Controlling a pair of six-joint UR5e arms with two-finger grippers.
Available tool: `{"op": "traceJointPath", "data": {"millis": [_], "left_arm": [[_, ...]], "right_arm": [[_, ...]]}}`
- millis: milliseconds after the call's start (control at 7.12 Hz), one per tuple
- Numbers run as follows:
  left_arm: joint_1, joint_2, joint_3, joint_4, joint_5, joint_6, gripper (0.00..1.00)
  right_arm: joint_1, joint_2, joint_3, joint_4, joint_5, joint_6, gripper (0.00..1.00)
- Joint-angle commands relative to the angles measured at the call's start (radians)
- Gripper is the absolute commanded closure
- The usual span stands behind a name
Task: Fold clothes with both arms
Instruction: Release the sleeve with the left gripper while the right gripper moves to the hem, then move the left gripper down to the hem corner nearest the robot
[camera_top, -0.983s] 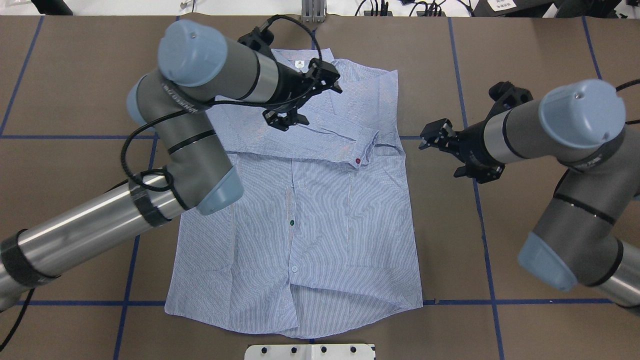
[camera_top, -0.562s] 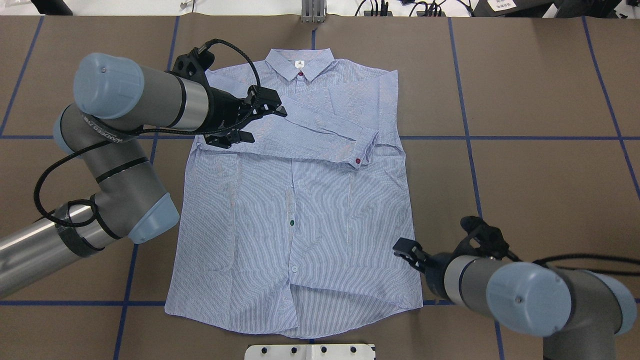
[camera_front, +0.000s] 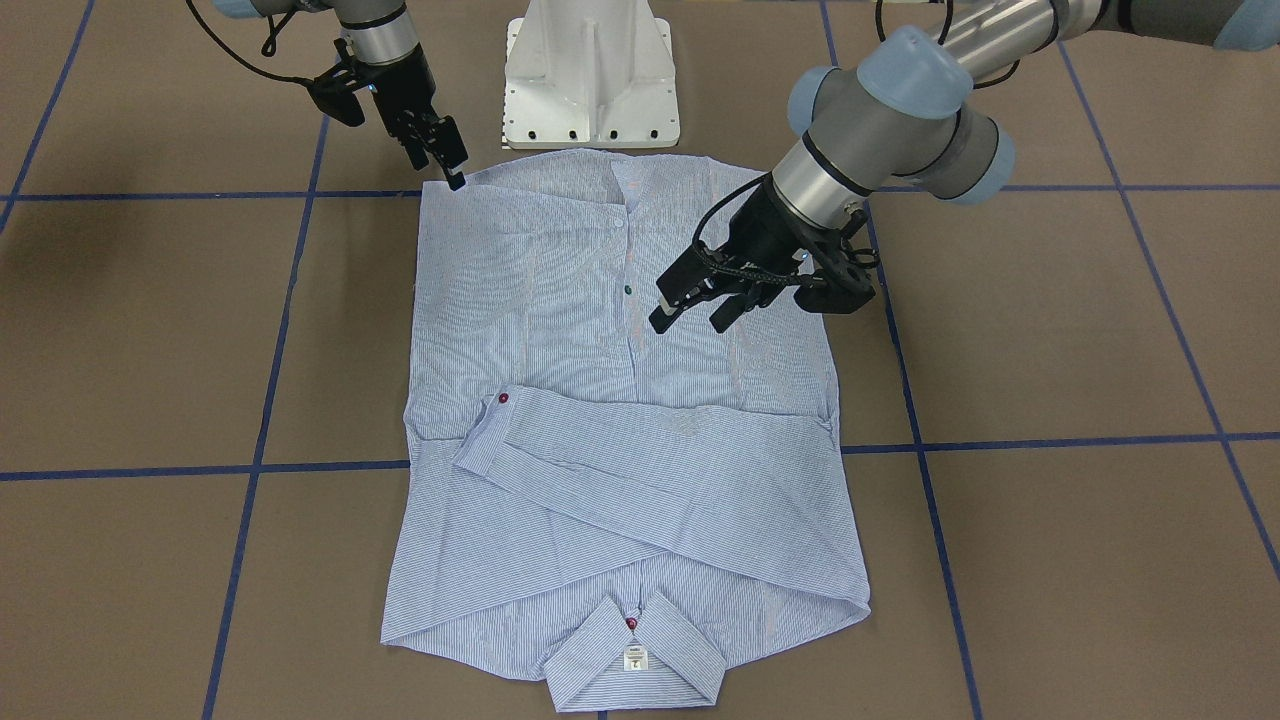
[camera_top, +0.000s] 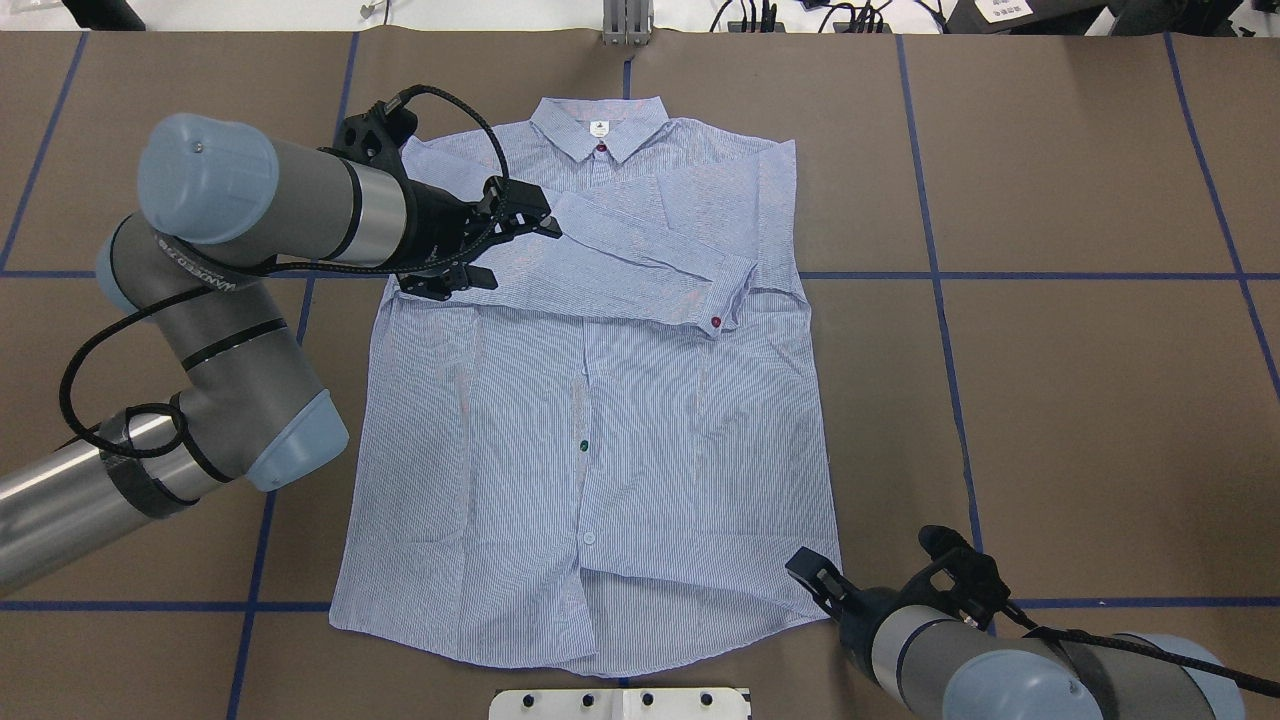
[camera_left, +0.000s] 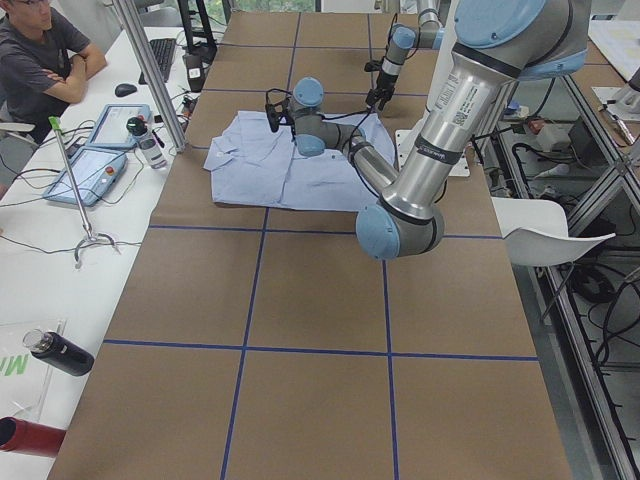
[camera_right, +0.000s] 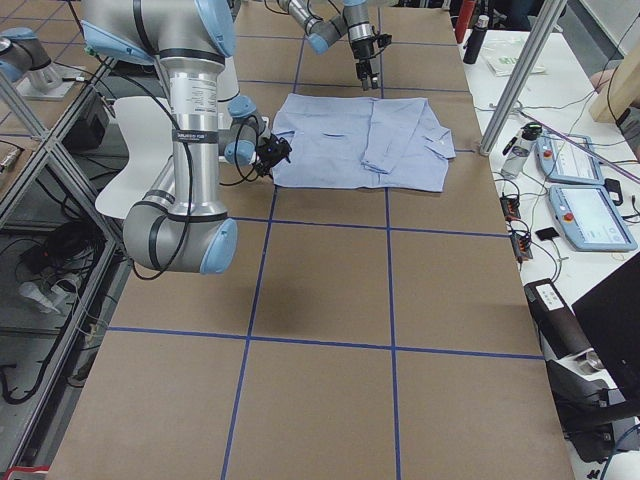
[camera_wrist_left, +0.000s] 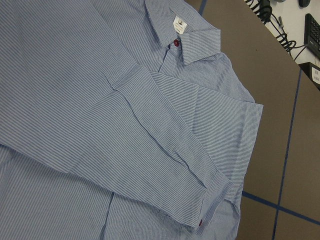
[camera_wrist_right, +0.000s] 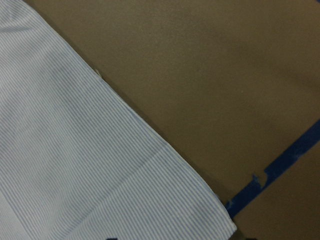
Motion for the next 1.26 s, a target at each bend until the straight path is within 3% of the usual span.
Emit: {"op": "traceJointPath", "data": {"millis": [0, 702, 983, 1124], "left_arm": [[0.0, 0.001, 0.0, 0.0, 0.0, -0.001, 0.02], [0.0, 0.001, 0.0, 0.0, 0.0, -0.001, 0.02], [0.0, 0.001, 0.0, -0.002, -0.001, -0.002, 0.02], [0.0, 0.001, 0.0, -0.002, 0.0, -0.002, 0.02]], "right_arm": [[-0.011, -0.004, -0.008, -0.001, -0.005, 0.004, 0.13], [-0.012, -0.008, -0.028, -0.001, -0.003, 0.004, 0.18], [-0.012, -0.01, -0.025, -0.001, -0.003, 0.006, 0.33], [-0.012, -0.008, -0.023, -0.003, -0.003, 0.006, 0.49]]}}
